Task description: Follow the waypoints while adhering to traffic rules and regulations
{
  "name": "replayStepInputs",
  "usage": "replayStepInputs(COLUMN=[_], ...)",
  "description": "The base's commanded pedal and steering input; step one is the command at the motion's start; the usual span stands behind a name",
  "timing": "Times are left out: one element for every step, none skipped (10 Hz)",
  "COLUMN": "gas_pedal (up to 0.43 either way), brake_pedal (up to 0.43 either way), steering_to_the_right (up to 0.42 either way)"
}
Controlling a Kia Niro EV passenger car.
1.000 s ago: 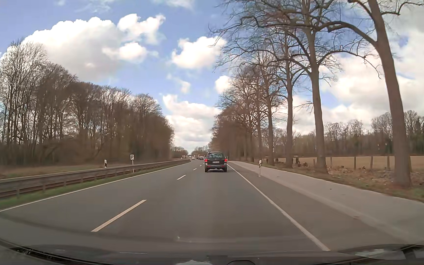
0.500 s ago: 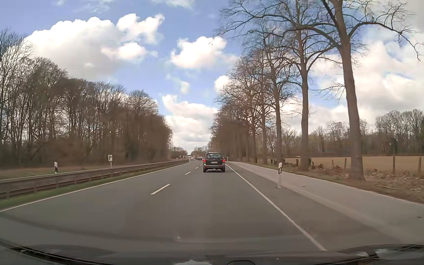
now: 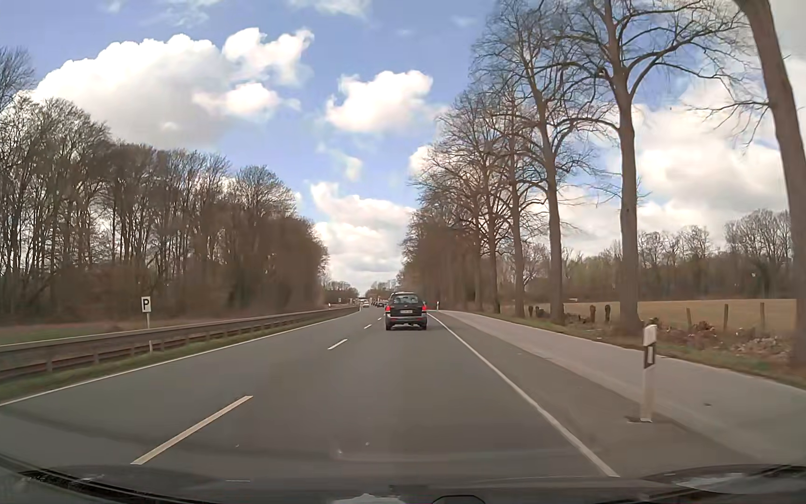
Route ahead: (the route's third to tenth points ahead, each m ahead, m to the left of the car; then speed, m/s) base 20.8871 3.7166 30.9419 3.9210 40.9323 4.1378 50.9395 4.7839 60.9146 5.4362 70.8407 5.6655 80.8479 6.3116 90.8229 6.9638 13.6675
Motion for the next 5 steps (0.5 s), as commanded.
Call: replayStepInputs(gas_pedal=[0.248,0.248,0.248,0.248,0.248], brake_pedal=[0.000,0.000,0.000,0.000,0.000], steering_to_the_right=[-0.005,-0.005,-0.005,-0.005,-0.005])
